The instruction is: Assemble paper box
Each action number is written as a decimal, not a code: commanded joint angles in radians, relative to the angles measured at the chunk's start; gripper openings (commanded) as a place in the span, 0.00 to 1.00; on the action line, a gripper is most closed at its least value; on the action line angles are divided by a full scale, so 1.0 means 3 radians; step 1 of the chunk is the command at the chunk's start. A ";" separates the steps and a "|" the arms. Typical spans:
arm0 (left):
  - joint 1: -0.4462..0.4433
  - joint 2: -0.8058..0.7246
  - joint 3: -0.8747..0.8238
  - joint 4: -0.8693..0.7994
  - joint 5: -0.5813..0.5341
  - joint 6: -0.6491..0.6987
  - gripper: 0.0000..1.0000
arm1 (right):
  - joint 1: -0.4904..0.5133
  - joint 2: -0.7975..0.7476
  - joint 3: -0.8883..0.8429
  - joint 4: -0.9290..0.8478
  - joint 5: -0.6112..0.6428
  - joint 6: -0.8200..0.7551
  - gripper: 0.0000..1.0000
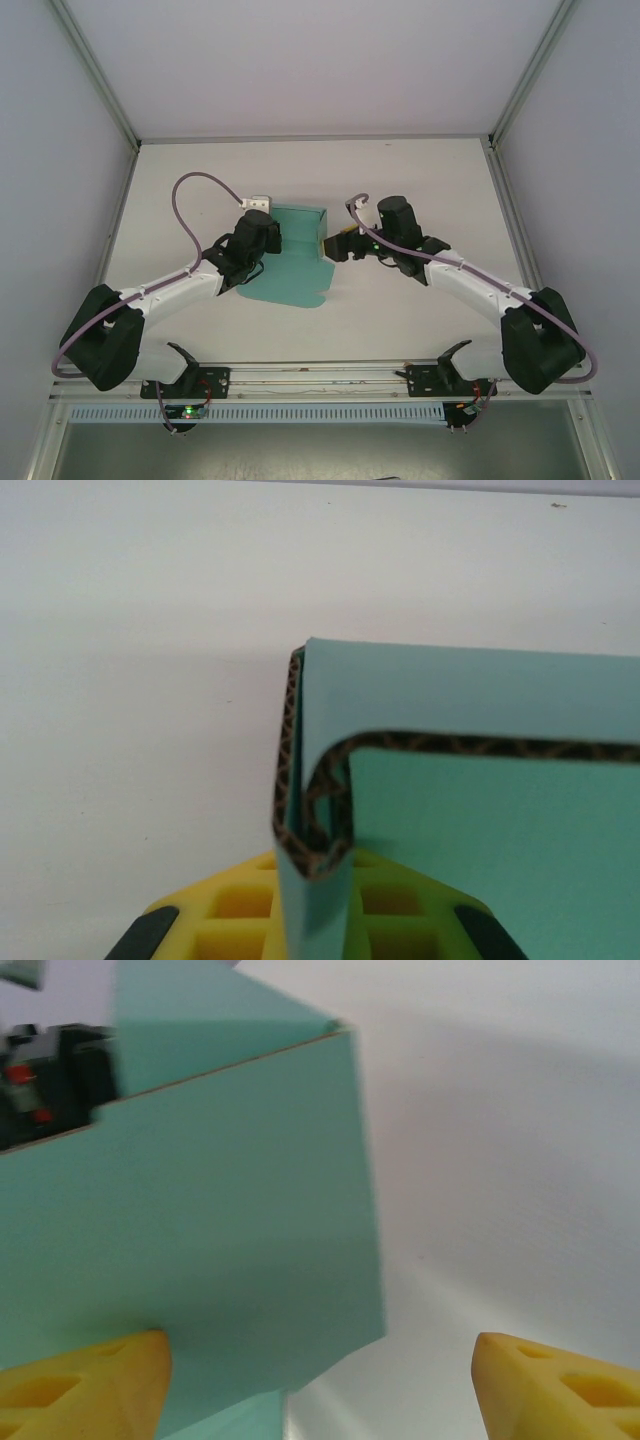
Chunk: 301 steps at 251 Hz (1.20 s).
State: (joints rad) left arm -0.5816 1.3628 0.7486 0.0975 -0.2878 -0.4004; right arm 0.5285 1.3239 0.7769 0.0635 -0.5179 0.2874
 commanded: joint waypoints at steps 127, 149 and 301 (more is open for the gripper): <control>-0.0029 0.0043 0.0125 0.0019 -0.0004 -0.0062 0.00 | 0.0240 0.0295 0.0154 0.0268 0.0189 0.0089 0.77; -0.0027 0.0069 0.0149 0.0023 0.0054 -0.0057 0.00 | 0.0308 0.0334 0.0179 0.0244 0.0673 0.0112 0.76; -0.0037 0.0133 0.0052 0.0226 0.0295 0.0084 0.00 | 0.0203 0.1036 0.0319 0.0600 0.0818 0.0177 0.63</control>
State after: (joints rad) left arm -0.5804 1.3865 0.7616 0.0807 -0.2825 -0.3935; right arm 0.6140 1.5620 0.8661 0.1909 -0.2516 0.3565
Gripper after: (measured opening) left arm 0.088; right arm 0.634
